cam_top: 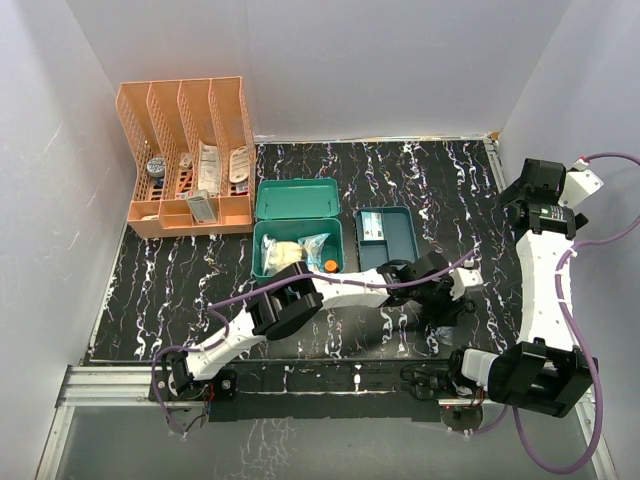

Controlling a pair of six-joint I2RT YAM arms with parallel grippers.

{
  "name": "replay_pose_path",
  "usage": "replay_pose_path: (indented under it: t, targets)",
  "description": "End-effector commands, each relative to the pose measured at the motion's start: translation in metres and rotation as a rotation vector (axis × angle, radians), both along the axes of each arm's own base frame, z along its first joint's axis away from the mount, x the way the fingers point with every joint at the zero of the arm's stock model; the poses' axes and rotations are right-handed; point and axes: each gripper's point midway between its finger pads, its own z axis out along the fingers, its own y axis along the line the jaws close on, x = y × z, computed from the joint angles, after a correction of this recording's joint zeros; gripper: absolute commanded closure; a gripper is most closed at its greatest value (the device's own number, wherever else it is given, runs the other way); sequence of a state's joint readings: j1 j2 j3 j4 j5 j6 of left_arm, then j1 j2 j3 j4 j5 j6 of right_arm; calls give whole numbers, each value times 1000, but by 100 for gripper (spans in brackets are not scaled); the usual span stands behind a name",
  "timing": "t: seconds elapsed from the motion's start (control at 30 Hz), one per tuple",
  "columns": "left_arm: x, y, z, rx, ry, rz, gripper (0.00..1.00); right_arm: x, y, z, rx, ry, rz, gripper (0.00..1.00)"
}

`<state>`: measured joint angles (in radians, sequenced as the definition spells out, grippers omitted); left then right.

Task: Organize the medicine kit

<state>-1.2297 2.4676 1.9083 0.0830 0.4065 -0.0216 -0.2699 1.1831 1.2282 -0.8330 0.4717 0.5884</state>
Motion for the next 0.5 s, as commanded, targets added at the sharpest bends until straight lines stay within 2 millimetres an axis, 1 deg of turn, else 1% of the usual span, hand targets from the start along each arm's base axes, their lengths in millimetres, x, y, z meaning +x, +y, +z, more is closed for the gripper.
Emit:
replay_pose_path:
  t: [0.0,0.07,0.17,0.27,0.33,0.37,0.4,0.47]
  targets:
    - [-4,8,-12,26,-19,-1,67,2,-5,13,-34,-53,-7,2]
    - [-4,12,-11,34,-29,-3,79,2,-5,12,-33,-52,-6,2]
    - [-4,19,-9,43,-39,-3,100,1,-5,12,-36,-52,-10,2]
    - [-6,27,-4,59,-46,-4,100,0,-5,12,-35,-53,-9,2]
    - [-4,35,5,64,-73,-3,100,0,-4,13,-33,-58,-8,2]
    - [-2,38,19,54,-95,-4,100,0,-4,13,-32,-61,-8,2]
    - [-1,45,25,61,-106,-5,100,0,-3,14,-29,-65,-7,2]
    - [1,53,48,53,-129,-10,100,0,-3,16,-29,-73,-8,1]
